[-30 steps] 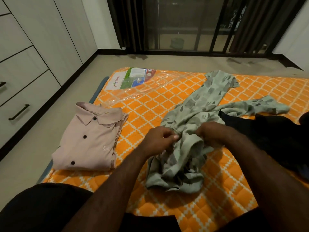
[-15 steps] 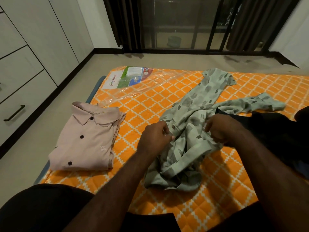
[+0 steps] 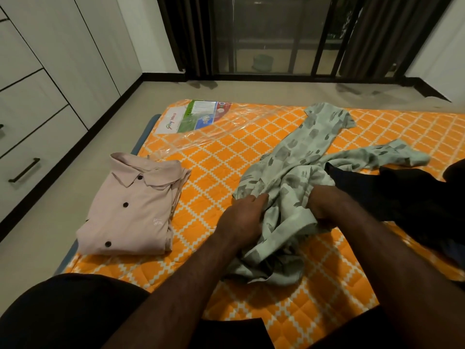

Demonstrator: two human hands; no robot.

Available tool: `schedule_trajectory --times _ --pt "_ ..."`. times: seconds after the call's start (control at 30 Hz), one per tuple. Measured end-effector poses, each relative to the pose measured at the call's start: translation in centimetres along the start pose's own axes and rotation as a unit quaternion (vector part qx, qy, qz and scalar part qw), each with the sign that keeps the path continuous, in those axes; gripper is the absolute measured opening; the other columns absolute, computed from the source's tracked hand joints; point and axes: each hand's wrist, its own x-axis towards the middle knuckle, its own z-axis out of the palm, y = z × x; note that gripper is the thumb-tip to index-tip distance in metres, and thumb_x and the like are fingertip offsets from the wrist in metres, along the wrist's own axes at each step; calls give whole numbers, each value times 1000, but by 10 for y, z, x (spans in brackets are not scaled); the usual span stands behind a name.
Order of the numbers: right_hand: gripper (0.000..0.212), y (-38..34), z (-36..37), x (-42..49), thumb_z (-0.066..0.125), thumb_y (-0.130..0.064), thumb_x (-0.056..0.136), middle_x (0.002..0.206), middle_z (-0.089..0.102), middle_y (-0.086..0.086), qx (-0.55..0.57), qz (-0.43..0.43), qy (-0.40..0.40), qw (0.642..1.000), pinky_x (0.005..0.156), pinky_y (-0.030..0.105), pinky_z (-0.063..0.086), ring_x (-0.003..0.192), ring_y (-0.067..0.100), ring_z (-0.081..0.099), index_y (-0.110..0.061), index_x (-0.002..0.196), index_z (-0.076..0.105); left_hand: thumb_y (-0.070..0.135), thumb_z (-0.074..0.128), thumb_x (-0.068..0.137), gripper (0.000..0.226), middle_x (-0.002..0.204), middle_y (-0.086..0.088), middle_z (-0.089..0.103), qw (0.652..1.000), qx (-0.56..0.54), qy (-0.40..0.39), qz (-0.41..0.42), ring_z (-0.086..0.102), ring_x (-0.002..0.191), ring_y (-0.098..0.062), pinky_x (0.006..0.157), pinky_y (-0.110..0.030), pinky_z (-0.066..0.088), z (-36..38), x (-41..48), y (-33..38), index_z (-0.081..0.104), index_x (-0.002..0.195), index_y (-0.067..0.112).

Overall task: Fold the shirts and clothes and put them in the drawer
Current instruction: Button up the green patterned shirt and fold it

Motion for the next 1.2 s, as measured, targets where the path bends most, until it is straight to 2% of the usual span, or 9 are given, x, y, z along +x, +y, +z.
schedule_trajectory --times 0.1,0.23,0.43,0.6,0.77,0.9,1.07,1.13,1.2 --pt "33 -4 0 -6 59 -7 98 134 62 16 -33 13 -5 999 102 38 50 123 30 61 -1 131 61 30 51 99 51 114 -6 58 999 30 -9 -16 58 97 -30 69 -40 49 5 -2 3 38 147 23" --pt "40 -13 8 -4 63 -12 98 139 59 13 -70 -1 -39 997 107 38 48 127 27 58 -6 136 59 19 50 95 25 101 -6 54 998 38 -17 -47 56 87 -32 57 -35 33 8 -4 6 44 120 18" --pt "35 -9 20 8 62 -16 99 138 60 15 -37 8 10 999 103 37 49 126 29 59 -4 132 61 24 53 95 54 114 -8 53 998 15 -43 -49 57 94 -34 65 -39 45 5 -7 7 33 146 31" --pt "28 -6 23 4 58 -20 99 134 60 12 38 75 36 996 101 45 51 123 30 59 -12 125 63 19 57 93 54 115 -10 52 996 26 -60 -68 59 97 -36 65 -40 45 8 -4 9 37 143 25" --pt "32 -5 26 2 48 -21 100 138 58 12 53 84 52 994 102 47 50 125 32 58 -14 128 63 34 52 96 24 108 -7 54 994 1 19 -109 57 92 -33 68 -40 48 8 -4 10 45 117 24" --pt "24 -7 23 2 54 -25 98 128 62 9 106 63 100 987 93 44 49 119 32 61 -17 117 65 40 53 99 25 114 -9 50 987 13 79 -143 54 98 -34 72 -42 47 8 0 5 49 114 20" --pt "8 -6 -2 7 66 -13 88 88 70 11 292 -7 169 941 68 39 56 78 28 66 -15 80 68 29 48 102 19 109 -13 46 967 41 210 -138 52 89 -36 60 -40 41 -21 6 -4 49 115 16" --pt "10 6 -16 7 72 -3 87 74 67 14 430 0 152 890 49 33 51 60 27 60 -10 80 69 27 48 103 17 100 -12 52 954 -13 257 -152 53 82 -34 61 -38 34 -42 11 -14 49 112 13" --pt "16 20 -24 6 76 3 84 72 63 15 544 13 150 825 43 24 43 59 24 56 -9 79 66 26 52 104 17 82 -5 55 922 -122 313 -193 51 73 -30 59 -37 30 -59 16 -30 48 99 10"
